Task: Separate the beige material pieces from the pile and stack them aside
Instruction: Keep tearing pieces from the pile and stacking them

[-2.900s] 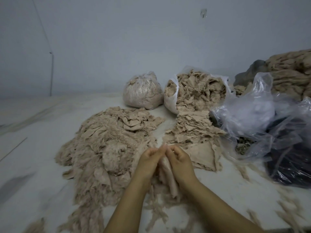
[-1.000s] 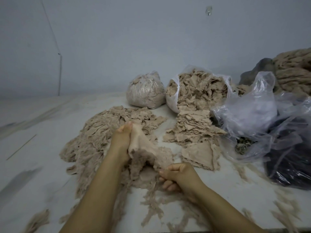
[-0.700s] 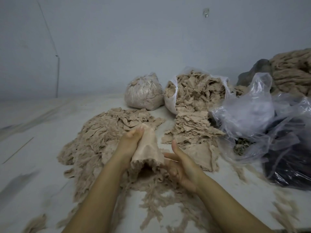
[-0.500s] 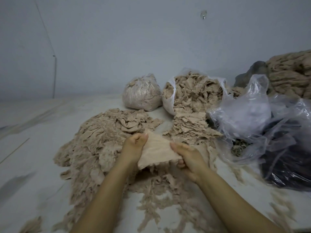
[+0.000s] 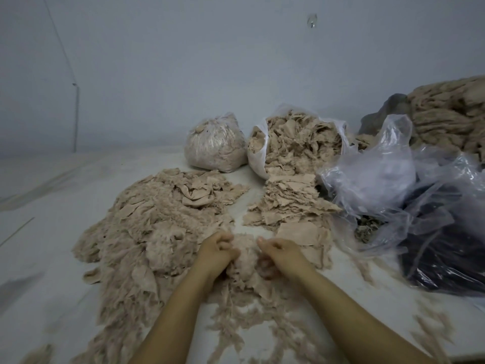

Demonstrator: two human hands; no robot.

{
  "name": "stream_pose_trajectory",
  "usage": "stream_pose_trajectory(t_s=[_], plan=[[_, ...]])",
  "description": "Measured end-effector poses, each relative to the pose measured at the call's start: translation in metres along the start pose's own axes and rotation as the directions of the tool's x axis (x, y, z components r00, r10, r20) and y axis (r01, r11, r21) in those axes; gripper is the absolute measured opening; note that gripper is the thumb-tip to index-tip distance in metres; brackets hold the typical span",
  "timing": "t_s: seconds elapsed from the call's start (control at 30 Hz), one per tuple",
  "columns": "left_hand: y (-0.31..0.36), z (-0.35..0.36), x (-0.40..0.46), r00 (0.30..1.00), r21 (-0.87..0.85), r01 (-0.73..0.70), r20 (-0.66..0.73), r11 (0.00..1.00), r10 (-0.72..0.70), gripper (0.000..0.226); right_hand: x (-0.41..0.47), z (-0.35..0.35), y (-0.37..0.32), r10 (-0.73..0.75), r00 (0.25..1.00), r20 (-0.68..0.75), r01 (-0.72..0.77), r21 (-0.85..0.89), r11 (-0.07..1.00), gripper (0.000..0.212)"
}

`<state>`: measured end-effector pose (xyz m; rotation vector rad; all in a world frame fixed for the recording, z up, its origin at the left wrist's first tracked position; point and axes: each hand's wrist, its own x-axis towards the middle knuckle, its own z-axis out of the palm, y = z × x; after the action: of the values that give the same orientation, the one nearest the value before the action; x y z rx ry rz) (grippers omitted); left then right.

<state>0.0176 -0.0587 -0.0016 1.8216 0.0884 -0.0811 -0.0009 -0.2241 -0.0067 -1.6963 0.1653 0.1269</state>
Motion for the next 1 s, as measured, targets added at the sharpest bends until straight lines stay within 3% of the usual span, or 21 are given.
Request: stream_pose_trajectory(t_s=[0.07, 0.17, 0.27, 0.33, 0.4, 0.43, 0.53, 0.63, 0.8, 1.0], plan=[[0.004, -0.003, -0.007, 0.995, -0.021, -0.071, 0.068, 0.997, 0.073, 0.028, 0.001, 0.016, 0.001, 0.120, 0.991, 0.063, -0.129, 0.185, 0.974, 0.033], [-0.002, -0.008, -0.016, 0.994, 0.101, -0.095, 0.066, 0.990, 0.088, 0.025, 0.004, 0.029, 0.001, 0.077, 0.996, -0.037, -0.058, 0.375, 0.925, 0.014], [-0.010, -0.020, -0.016, 0.998, 0.206, -0.052, -0.010, 0.977, 0.055, 0.016, 0.004, 0.027, -0.003, -0.019, 0.997, -0.078, 0.053, 0.458, 0.887, 0.008], [-0.007, -0.026, -0.017, 0.971, 0.362, -0.111, -0.160, 0.925, 0.179, 0.006, 0.002, 0.023, -0.006, -0.087, 0.996, -0.009, 0.080, 0.492, 0.867, 0.009], [0.003, -0.025, -0.020, 0.894, 0.424, -0.217, -0.276, 0.879, 0.353, 0.024, -0.003, 0.023, -0.008, -0.140, 0.989, 0.048, 0.101, 0.474, 0.875, 0.009], [0.009, -0.021, -0.021, 0.901, 0.382, -0.251, -0.245, 0.890, 0.359, 0.030, -0.005, 0.024, -0.008, -0.173, 0.983, 0.068, 0.122, 0.464, 0.877, 0.009], [0.018, -0.004, -0.024, 0.953, 0.035, -0.302, 0.044, 0.953, 0.301, 0.018, -0.010, 0.025, -0.008, -0.216, 0.975, 0.041, 0.179, 0.428, 0.886, 0.016], [0.015, 0.001, -0.022, 0.968, -0.147, -0.250, -0.001, 0.957, 0.253, 0.023, -0.012, 0.022, -0.006, -0.163, 0.987, 0.002, 0.152, 0.344, 0.927, 0.024], [0.013, 0.008, -0.023, 0.981, -0.136, -0.195, -0.015, 0.971, 0.194, 0.026, -0.014, 0.016, -0.006, -0.116, 0.993, 0.018, 0.101, 0.365, 0.926, 0.016], [0.013, 0.005, -0.029, 0.972, -0.290, -0.099, 0.175, 0.952, 0.155, 0.028, -0.013, 0.016, -0.010, -0.106, 0.994, 0.024, 0.078, 0.521, 0.850, 0.014]])
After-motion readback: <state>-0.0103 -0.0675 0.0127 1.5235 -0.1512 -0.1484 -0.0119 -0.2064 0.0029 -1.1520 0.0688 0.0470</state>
